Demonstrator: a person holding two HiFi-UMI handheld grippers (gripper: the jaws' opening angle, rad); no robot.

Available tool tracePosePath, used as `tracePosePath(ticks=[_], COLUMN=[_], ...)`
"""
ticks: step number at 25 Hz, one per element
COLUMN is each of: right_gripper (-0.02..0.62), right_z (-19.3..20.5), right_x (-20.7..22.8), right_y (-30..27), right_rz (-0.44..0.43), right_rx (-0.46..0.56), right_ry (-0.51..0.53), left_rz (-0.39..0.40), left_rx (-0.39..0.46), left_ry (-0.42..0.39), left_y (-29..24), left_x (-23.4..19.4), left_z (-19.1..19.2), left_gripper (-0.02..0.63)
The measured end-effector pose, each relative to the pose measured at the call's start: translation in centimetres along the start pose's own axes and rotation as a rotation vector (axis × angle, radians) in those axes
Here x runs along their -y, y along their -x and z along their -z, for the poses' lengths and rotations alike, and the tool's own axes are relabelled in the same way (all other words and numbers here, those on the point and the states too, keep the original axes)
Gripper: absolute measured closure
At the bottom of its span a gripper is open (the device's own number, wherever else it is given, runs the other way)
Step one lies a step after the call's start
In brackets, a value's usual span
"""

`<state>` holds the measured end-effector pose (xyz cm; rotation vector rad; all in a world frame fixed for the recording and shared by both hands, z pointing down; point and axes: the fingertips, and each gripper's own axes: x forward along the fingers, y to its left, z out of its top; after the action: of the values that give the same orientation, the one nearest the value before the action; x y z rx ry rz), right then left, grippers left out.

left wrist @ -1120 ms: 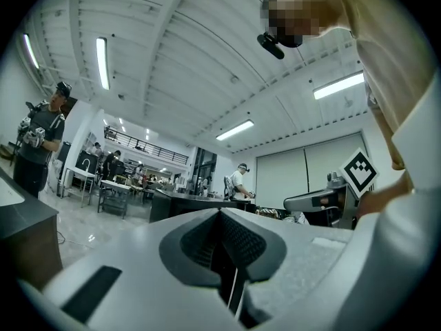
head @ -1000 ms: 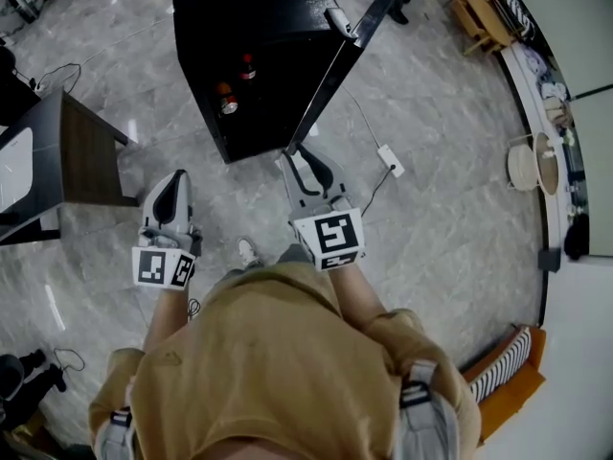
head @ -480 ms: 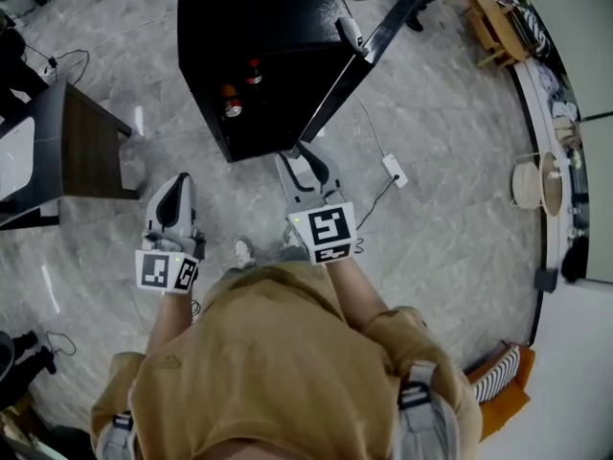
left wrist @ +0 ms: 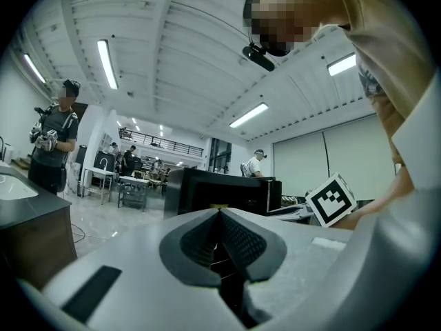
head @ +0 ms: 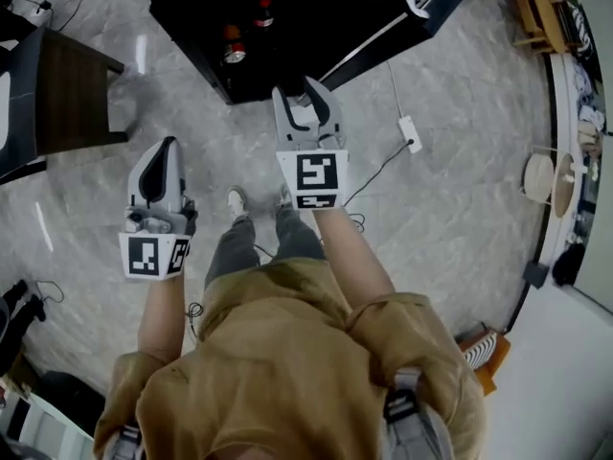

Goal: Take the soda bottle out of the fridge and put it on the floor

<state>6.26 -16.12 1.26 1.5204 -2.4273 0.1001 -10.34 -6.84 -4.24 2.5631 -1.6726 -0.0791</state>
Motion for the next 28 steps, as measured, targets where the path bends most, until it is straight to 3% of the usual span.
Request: tracePosePath(ticks=[6,13,22,28], right_gripper=[0.425,0.376,0.345,0.313], right_z=[5.0,9.7,11.2,12.9], right_x=[0.7,1.7,1.4,2.8], right_y=[-6.8,-14.4,-21.4,-25.0], right_rz=[-0.006,-0.019,-0.056,-0.025], right_rx=[-0.001,0.016,0.016,-0.011], right_ry=[0.003,0.018,0.069,0.025], left_rz=[-0.044,-0.041,-0.081,-0.102], left_rx=[0.032,0.083,0.072,0.049], left_ry=[0.021,0.051,0.056,0.049], left_y=[-3.2,-6.1,-7.1,-6.7], left_x=[-2.5,-2.7,-4.7,-5.8], left_z=[4.5,8.9,12.4,13.0], left_gripper=[0.604,0.604,0.604,0.604])
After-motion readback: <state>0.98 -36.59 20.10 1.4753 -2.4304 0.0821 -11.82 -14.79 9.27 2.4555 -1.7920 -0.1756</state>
